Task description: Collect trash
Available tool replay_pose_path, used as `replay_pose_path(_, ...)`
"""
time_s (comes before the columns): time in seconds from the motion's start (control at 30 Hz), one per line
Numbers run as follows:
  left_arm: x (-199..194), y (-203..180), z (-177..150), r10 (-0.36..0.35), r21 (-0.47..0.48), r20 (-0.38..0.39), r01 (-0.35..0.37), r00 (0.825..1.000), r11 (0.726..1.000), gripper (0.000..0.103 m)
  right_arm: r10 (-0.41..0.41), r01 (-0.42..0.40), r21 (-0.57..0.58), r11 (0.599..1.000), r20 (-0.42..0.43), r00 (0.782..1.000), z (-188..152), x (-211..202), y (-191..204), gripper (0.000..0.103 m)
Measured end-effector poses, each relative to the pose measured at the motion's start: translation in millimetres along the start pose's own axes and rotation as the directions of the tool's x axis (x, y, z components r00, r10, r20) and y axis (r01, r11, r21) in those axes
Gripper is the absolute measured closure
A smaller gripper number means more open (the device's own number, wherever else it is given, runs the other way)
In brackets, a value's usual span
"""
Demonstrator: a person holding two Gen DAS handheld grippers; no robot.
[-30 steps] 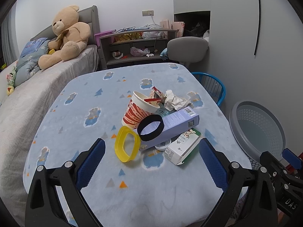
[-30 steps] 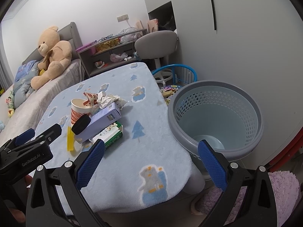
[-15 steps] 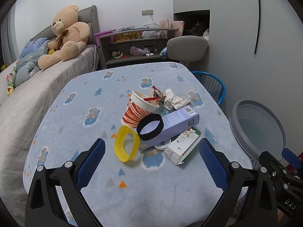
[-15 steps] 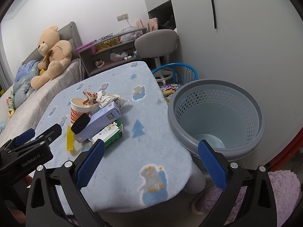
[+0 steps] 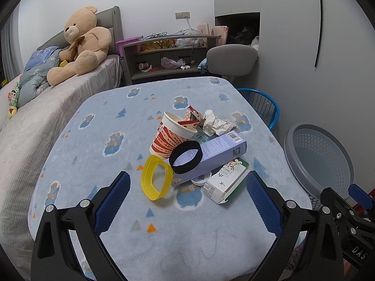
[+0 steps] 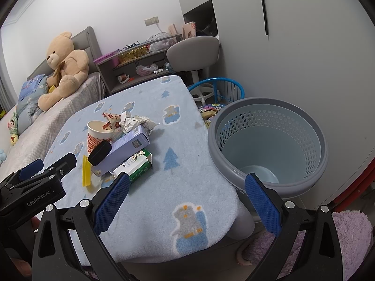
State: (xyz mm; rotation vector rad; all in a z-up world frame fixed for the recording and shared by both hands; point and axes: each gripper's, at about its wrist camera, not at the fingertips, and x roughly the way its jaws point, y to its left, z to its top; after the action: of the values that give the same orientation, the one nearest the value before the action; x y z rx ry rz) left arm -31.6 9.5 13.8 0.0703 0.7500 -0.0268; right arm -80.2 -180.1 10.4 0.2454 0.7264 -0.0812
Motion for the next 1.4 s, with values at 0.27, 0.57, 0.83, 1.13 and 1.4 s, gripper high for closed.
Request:
replay_pose_path(0.27,-0.1,0.1,0.2,-0.001,0.0,0.0,0.001,1.0,1.0,0.008,0.0,0.0,0.0,1.0,0.0,1.0,0.2,-0.3,0.0,0.006)
replay_pose_path(0.57,0.0,0.0,0.2,0.0,0.0,-0.001,0.0,1.0,1.0,0.008,0.0,0.0,0.001,1.0,0.0,1.0,0.4,-0.6,-0.2,0.006)
replay_pose_path(0.83,0.2,0.0,0.0,-0.001,-0.001,-0.001,0.001,1.0,1.0,0.008,0.0,0.0,0.0,1.0,-0.001,1.0,0.2,-0.7,-0.1,0.006)
replay_pose_path(1.13,7.5,6.5,-5.1,0.006,-0.011,-0.023,-0.006,1.0,1.0,0.008,0.028,-0.029,-0.028,0.999,-0.02,0.999,-5.9,3.5,10.8,0.006)
replay_pose_path(1.4,24.3,43.3,-13.9,0.061,-0.042,-0.06,-0.063,0.996,0.997,0.008,0.068,-0.076,-0.076,0.994,-0.097,0.993,-8.7,34.2,33.3,0.006)
